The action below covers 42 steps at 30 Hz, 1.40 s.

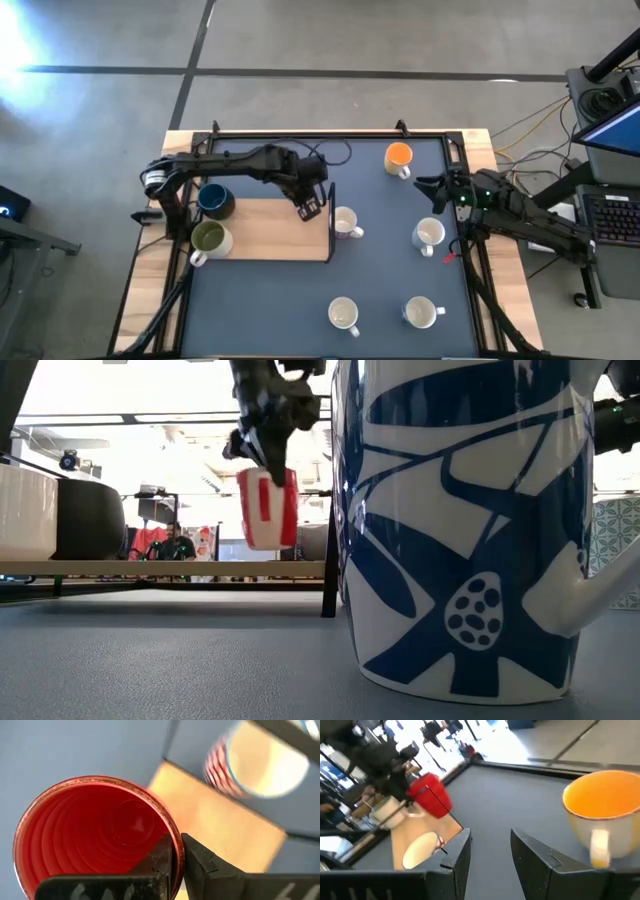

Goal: Place coffee mugs
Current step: Put the red mug on the shelf

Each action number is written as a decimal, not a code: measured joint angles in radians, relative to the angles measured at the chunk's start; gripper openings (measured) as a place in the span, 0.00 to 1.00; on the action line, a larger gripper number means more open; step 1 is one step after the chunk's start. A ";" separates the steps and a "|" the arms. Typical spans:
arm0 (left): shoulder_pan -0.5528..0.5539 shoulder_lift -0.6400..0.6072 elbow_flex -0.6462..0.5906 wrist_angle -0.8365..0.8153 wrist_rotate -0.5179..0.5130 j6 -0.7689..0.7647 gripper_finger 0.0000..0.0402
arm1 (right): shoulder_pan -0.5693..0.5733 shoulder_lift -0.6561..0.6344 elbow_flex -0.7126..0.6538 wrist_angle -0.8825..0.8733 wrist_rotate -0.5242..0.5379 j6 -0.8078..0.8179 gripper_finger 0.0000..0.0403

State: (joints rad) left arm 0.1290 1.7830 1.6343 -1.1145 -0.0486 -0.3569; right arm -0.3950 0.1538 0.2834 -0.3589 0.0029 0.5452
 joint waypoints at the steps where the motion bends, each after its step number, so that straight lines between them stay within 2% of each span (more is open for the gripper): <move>1: -0.012 0.000 0.008 -0.023 0.013 -0.005 0.02 | 0.000 -0.013 -0.014 0.035 0.000 0.010 0.32; 10: -0.101 -0.001 0.022 -0.193 0.069 -0.101 0.02 | 0.000 -0.075 -0.121 0.131 -0.001 0.005 0.32; 19: -0.138 -0.003 0.007 -0.230 0.060 -0.098 0.02 | 0.000 -0.073 -0.142 0.132 -0.001 0.006 0.32; 28: -0.191 -0.069 -0.120 -0.179 0.056 -0.200 0.02 | 0.000 -0.073 -0.142 0.132 -0.001 0.005 0.32; 35: -0.300 -0.139 -0.181 -0.155 0.026 -0.258 0.02 | 0.000 -0.072 -0.142 0.131 -0.002 0.005 0.32; 42: -0.395 -0.234 -0.320 -0.108 0.021 -0.336 0.02 | 0.000 -0.072 -0.142 0.130 -0.002 0.005 0.32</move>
State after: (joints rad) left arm -0.2658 1.5490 1.3145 -1.2225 -0.0280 -0.6926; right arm -0.3950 0.0814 0.1417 -0.2287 0.0013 0.5503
